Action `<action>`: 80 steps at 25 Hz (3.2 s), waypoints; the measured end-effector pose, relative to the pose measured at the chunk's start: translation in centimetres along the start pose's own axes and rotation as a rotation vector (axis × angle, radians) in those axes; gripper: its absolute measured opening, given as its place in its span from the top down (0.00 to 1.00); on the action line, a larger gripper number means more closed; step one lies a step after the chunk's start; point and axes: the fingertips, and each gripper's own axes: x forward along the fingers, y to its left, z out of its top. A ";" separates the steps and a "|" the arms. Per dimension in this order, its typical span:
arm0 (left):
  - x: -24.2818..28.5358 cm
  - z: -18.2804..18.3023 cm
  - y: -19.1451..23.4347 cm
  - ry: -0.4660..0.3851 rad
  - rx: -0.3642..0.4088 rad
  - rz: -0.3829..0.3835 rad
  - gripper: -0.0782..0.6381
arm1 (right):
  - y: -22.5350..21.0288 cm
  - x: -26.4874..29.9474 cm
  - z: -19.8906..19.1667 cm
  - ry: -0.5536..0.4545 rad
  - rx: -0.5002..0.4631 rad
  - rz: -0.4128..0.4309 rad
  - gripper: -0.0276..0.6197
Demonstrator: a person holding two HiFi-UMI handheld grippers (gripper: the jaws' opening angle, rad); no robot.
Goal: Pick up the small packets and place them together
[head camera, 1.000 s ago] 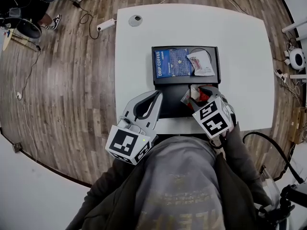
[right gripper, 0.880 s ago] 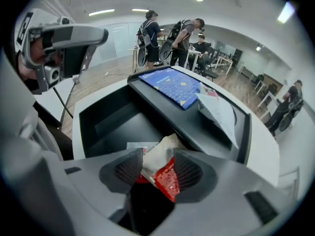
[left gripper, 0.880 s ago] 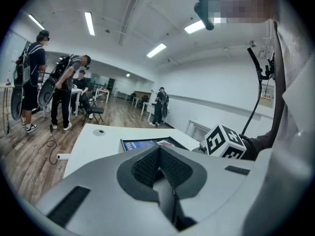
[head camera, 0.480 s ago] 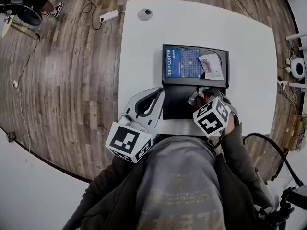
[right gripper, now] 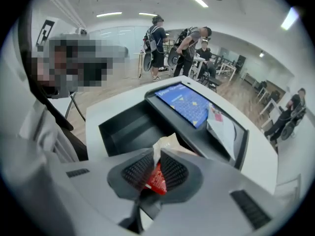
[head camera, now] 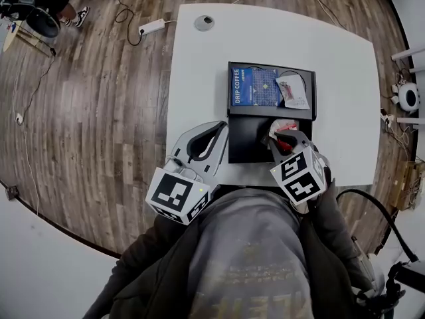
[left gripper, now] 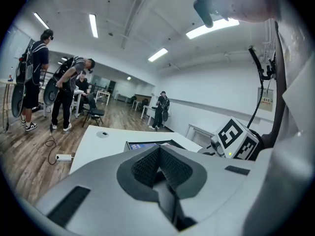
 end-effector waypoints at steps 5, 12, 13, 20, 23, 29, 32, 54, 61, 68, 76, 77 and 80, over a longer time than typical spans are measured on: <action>-0.7 0.3 -1.1 -0.013 0.029 -0.034 0.89 | 2.5 -1.6 1.8 -0.095 0.002 0.056 0.89; -2.0 0.8 -1.3 -0.029 0.051 -0.035 0.89 | 4.3 -3.1 3.9 -0.174 -0.066 0.047 0.89; -2.3 0.9 -1.3 -0.033 0.053 -0.032 0.89 | 4.3 -3.3 4.2 -0.177 -0.076 0.045 0.89; -3.9 1.2 -0.2 -0.063 0.041 0.016 0.89 | 3.3 -5.0 6.7 -0.180 -0.122 0.032 0.89; -4.4 0.9 0.5 -0.077 0.026 0.040 0.89 | 2.4 -5.3 7.8 -0.176 -0.142 0.026 0.89; -5.4 0.8 1.8 -0.101 -0.011 0.092 0.89 | -0.2 -5.1 10.7 -0.168 -0.186 -0.009 0.89; -5.7 0.5 2.8 -0.104 -0.033 0.124 0.89 | -1.1 -4.6 11.8 -0.164 -0.204 -0.015 0.89; -2.3 -0.9 7.3 -0.016 -0.141 0.213 0.89 | -6.2 2.7 13.1 -0.089 -0.109 0.080 0.85; -2.4 -0.8 6.7 -0.015 -0.127 0.209 0.89 | -6.2 1.8 13.1 -0.122 -0.111 0.063 0.77; -3.1 -0.2 5.4 -0.030 -0.096 0.198 0.89 | -6.2 -0.4 12.9 -0.169 -0.090 0.023 0.77; -3.8 0.3 3.0 -0.052 -0.055 0.170 0.89 | -6.0 -4.3 12.1 -0.238 -0.084 -0.052 0.77; -3.7 0.3 2.6 -0.052 -0.051 0.162 0.89 | -6.0 -4.7 11.8 -0.245 -0.080 -0.059 0.77; -3.2 0.2 1.3 -0.049 -0.035 0.131 0.89 | -5.9 -5.7 10.5 -0.254 -0.061 -0.074 0.77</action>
